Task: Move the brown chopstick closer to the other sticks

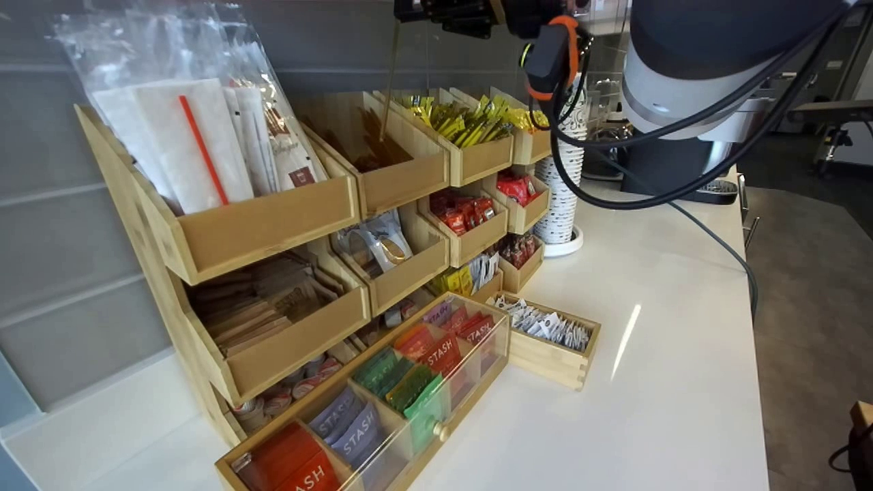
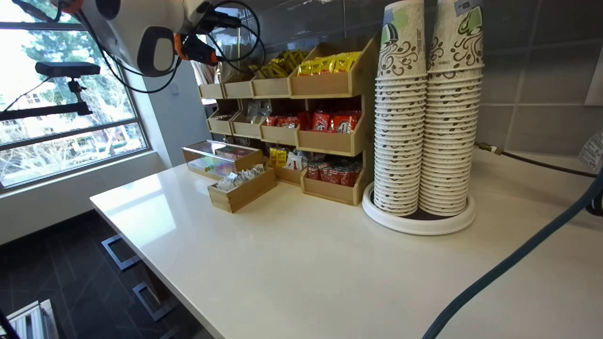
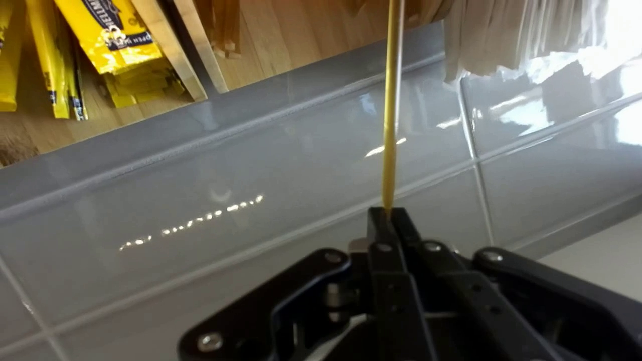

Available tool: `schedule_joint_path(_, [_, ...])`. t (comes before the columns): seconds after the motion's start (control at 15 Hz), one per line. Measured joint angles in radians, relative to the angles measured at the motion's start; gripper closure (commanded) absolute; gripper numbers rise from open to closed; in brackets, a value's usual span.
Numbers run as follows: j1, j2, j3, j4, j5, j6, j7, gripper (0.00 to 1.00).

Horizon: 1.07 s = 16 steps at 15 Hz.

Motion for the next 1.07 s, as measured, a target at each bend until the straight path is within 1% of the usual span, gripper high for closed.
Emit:
schedule_joint_path(0.33, [0.081,0.000,-0.091,0.015,0.001,0.000,-0.024,0.99])
schedule_joint_path(0.4, [0.093,0.000,-0.106,0.016,0.001,0.000,-0.026,0.78])
schedule_joint_path(0.47, [0.105,0.000,-0.120,0.018,0.001,0.000,-0.028,0.69])
schedule_joint_path(0.87, [0.164,0.000,-0.184,0.025,0.001,0.000,-0.042,0.29])
schedule_joint_path(1.07, [0.182,0.000,-0.201,0.030,0.002,-0.003,-0.044,0.07])
